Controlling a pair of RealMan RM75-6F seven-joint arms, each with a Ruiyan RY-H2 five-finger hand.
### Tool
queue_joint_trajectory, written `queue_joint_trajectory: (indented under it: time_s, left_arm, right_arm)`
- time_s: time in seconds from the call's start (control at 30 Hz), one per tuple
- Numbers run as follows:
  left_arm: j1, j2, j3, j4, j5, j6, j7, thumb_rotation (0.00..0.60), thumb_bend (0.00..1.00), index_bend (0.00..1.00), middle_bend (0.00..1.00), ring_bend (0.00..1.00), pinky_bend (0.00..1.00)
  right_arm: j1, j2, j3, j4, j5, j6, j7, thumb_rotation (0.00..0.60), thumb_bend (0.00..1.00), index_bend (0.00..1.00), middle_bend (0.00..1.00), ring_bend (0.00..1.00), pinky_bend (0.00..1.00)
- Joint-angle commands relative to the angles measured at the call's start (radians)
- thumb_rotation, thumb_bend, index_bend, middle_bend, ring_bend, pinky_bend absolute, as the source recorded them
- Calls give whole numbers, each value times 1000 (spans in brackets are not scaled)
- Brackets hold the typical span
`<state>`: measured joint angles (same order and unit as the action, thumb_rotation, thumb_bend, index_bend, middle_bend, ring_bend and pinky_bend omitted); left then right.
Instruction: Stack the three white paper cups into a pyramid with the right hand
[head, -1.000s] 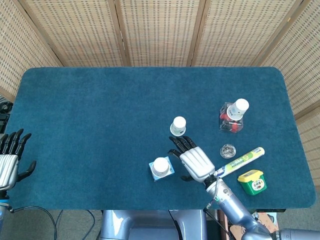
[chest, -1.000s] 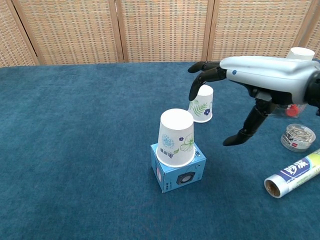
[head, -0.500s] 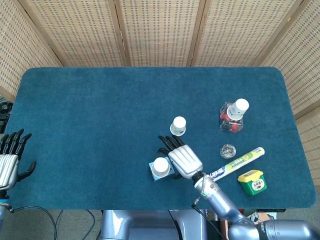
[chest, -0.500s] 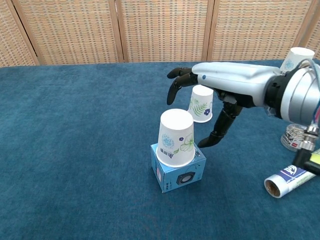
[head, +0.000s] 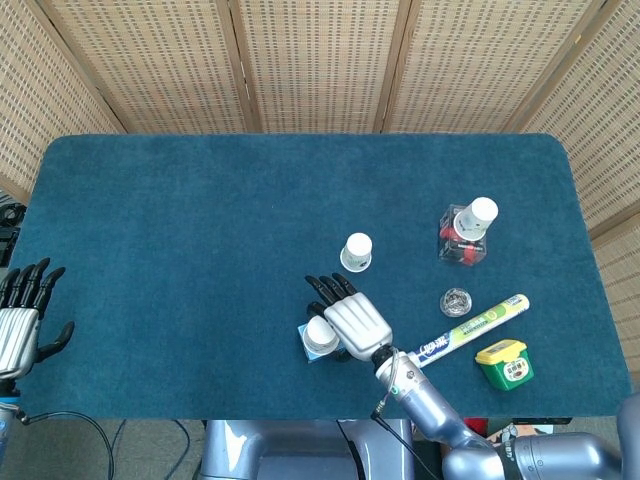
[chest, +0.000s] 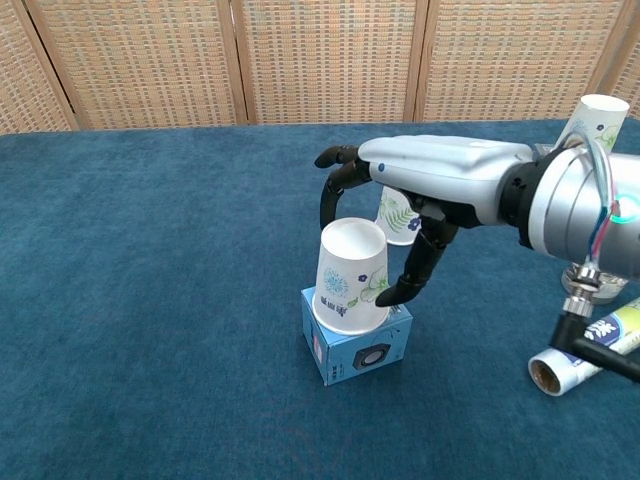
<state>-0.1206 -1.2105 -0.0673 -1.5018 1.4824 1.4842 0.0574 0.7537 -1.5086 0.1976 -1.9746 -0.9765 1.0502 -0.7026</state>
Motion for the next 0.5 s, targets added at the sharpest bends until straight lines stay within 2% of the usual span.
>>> queue_joint_trajectory:
  time_s: [0.03,0.3,0.5]
  left_arm:
    - [0,0,1,-2,3,2,1,600,354,81,0,0,0]
    - [-1,1,2,-3,6,3,2,600,354,81,0,0,0]
    - [-1,2,3,-3,7,4,0,600,354,81,0,0,0]
  right_arm:
    - [7,-5,-5,4,-1,17,-13,600,132,379,0,0,0]
    - [20,1,-6,3,11,30,3,600,132,414,1,0,0]
    - [25,-7,-17,7,5,45,9,600,132,526,46,0,0]
